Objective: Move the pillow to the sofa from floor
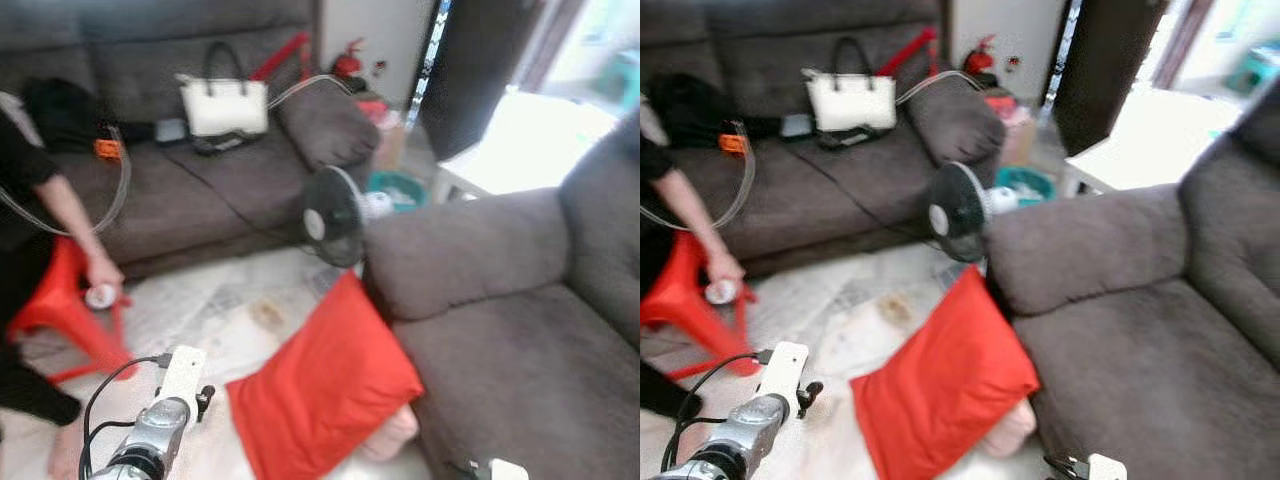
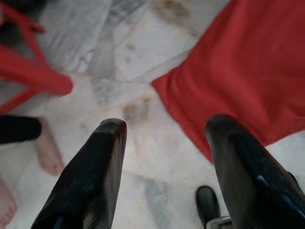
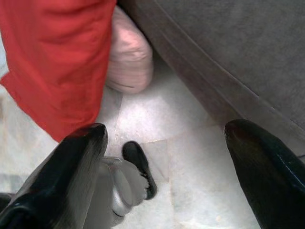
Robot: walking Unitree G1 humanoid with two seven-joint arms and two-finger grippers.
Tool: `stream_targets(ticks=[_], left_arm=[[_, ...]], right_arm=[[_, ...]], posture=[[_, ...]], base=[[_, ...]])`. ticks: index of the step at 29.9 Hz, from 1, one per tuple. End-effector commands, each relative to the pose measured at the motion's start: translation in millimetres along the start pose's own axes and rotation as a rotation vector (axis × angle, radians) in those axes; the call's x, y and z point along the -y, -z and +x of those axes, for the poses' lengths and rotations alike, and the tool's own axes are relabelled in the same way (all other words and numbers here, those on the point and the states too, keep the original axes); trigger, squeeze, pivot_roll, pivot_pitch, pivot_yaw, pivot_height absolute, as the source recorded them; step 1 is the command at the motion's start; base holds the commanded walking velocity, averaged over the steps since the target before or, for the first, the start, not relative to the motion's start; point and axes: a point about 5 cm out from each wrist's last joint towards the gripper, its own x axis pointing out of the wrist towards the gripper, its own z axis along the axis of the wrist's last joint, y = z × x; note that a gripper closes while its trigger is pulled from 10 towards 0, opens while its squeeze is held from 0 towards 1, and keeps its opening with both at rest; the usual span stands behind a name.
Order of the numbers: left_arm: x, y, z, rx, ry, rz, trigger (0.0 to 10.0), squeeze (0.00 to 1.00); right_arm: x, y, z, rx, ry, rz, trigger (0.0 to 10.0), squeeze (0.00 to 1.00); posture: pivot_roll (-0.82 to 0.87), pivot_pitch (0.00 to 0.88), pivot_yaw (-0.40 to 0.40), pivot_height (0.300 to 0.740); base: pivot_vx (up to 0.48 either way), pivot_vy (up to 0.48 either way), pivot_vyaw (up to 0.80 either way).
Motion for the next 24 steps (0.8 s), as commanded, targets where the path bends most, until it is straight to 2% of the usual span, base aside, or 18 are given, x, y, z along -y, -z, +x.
stream_targets(ticks=[1,4,8,11,16,22,24], left_arm=[[-0.9,2,-0.2,-0.008,0.001,0.009,10.0,0.0],[-0.9,1,-0.2,-0.007,0.001,0.009,10.0,0.0],[-0.8,1,-0.3,0.0,0.0,0.004,10.0,0.0],[-0.5,1,-0.3,0.003,0.001,-0.001,10.0,0.0],[-1.0,0,-0.2,0.011,-0.001,0.014,10.0,0.0],[-0.8,-1,-0.3,0.016,0.001,0.017,10.0,0.0],[-1.0,0,-0.2,0.012,0.002,0.018,10.0,0.0]], right_arm=[[-3.5,4,0.2,-0.018,0.005,0.01,10.0,0.0],[-10.5,5,1.6,-0.019,0.001,0.019,10.0,0.0],[-32.3,9,4.7,-0.028,-0.019,0.017,10.0,0.0],[-39.3,13,4.3,-0.029,-0.027,0.016,10.0,0.0],[-41.6,22,1.1,-0.027,-0.034,0.013,10.0,0.0],[-37.5,21,0.4,-0.015,-0.032,0.012,10.0,0.0],[-35.4,21,0.2,-0.012,-0.03,0.014,10.0,0.0]], posture=[[0.08,0.012,-0.025,0.74],[0.08,0.012,-0.025,0.74],[0.09,0.012,-0.026,0.74],[0.09,0.013,-0.026,0.74],[0.09,0.014,-0.027,0.74],[0.09,0.015,-0.027,0.74],[0.09,0.015,-0.027,0.74]], base=[[0.0,0.0,-0.46],[0.0,0.0,0.0],[0.0,0.0,0.0],[0.0,0.0,0.0],[0.0,0.0,0.0],[0.0,-0.359,0.0],[0.0,0.0,0.0]])
